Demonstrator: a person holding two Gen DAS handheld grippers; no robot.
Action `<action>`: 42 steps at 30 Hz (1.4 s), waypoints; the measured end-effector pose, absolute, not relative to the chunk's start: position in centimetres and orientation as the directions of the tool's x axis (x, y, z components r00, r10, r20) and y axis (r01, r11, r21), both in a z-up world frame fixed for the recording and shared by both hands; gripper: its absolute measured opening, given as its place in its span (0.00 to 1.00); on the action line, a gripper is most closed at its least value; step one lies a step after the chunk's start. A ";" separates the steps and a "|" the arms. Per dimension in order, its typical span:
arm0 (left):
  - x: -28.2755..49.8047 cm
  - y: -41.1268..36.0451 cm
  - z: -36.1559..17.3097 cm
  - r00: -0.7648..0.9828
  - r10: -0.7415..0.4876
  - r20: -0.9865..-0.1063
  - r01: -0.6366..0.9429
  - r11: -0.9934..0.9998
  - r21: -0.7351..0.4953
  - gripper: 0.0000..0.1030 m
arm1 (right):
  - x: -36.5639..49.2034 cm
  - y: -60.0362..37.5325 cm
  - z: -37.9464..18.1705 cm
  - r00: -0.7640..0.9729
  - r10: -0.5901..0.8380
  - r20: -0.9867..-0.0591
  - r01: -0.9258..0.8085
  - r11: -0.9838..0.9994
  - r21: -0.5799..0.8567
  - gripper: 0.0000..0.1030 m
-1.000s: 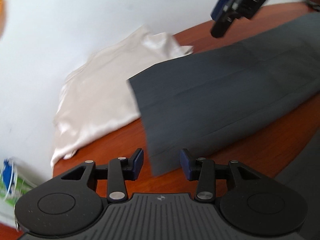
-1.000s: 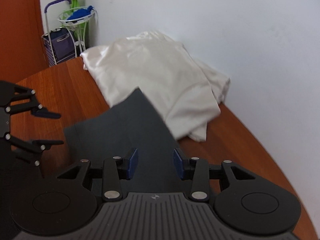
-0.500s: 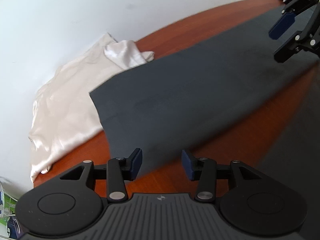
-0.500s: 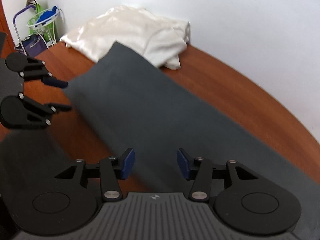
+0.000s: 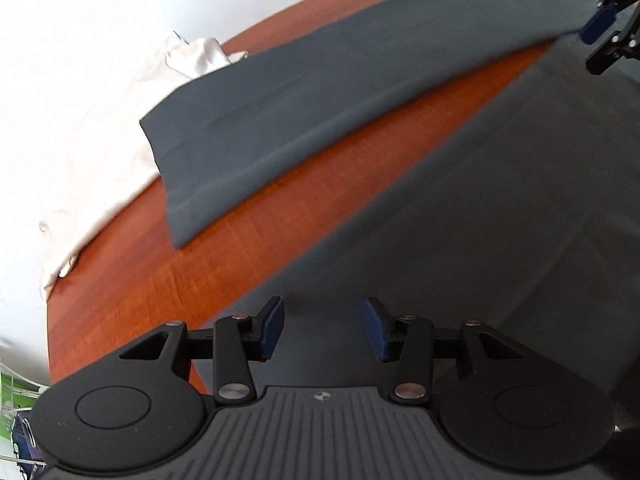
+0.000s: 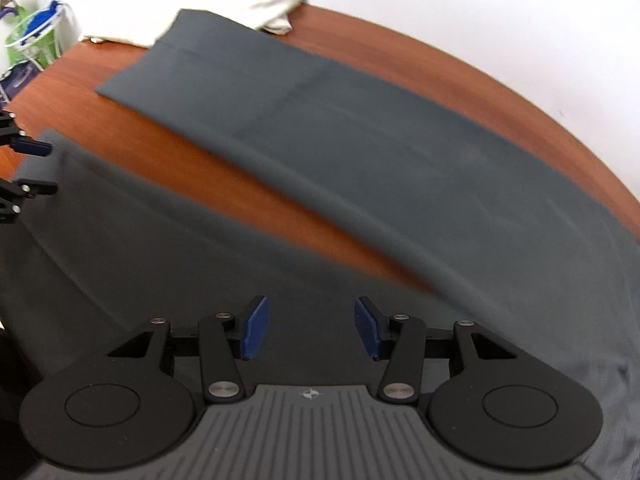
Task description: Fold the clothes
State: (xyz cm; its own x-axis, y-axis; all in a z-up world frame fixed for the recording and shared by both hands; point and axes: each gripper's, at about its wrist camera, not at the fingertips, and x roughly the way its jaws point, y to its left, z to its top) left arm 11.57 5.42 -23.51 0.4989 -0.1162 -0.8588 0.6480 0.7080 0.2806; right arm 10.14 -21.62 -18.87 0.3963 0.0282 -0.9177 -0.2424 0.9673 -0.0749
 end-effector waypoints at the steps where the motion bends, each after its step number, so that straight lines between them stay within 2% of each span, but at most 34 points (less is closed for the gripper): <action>1: 11.4 5.5 -23.6 0.501 -0.119 -0.858 0.648 0.708 0.280 0.43 | 9.5 -21.7 -19.1 0.396 0.022 -0.918 -0.235 0.969 -0.077 0.55; 5: 11.0 5.6 -23.5 0.508 -0.115 -0.854 0.647 0.705 0.290 0.44 | 7.5 -21.9 -19.8 0.387 0.012 -0.922 -0.213 0.974 -0.077 0.55; 9: 11.9 6.1 -23.5 0.519 -0.111 -0.848 0.629 0.721 0.291 0.56 | 5.8 -22.0 -20.0 0.384 0.003 -0.924 -0.183 0.980 -0.073 0.55; 16: 13.3 6.3 -23.5 0.521 -0.097 -0.848 0.608 0.739 0.290 0.56 | 3.0 -22.8 -19.0 0.392 -0.017 -0.920 -0.133 0.988 -0.075 0.55; 26: 10.5 5.2 -20.2 0.532 -0.159 -0.832 0.579 0.785 0.220 0.59 | -1.4 -26.1 -17.3 0.433 -0.044 -0.900 -0.039 0.997 -0.067 0.72; 33: 6.4 2.0 -17.9 0.556 -0.153 -0.817 0.538 0.815 0.214 0.64 | -5.3 -31.0 -16.7 0.458 -0.091 -0.884 0.005 0.995 -0.100 0.76; 35: 4.8 0.4 -17.1 0.561 -0.154 -0.813 0.522 0.828 0.203 0.66 | -6.5 -32.6 -16.3 0.471 -0.097 -0.877 0.017 0.995 -0.101 0.80; 37: 2.9 -1.5 -16.5 0.572 -0.152 -0.806 0.507 0.838 0.202 0.70 | -7.5 -34.2 -16.1 0.477 -0.088 -0.875 0.020 0.996 -0.089 0.82; 42: -1.2 -5.9 -15.8 0.590 -0.135 -0.796 0.492 0.842 0.222 0.73 | -10.4 -37.4 -15.2 0.501 -0.057 -0.864 -0.018 0.997 -0.076 0.84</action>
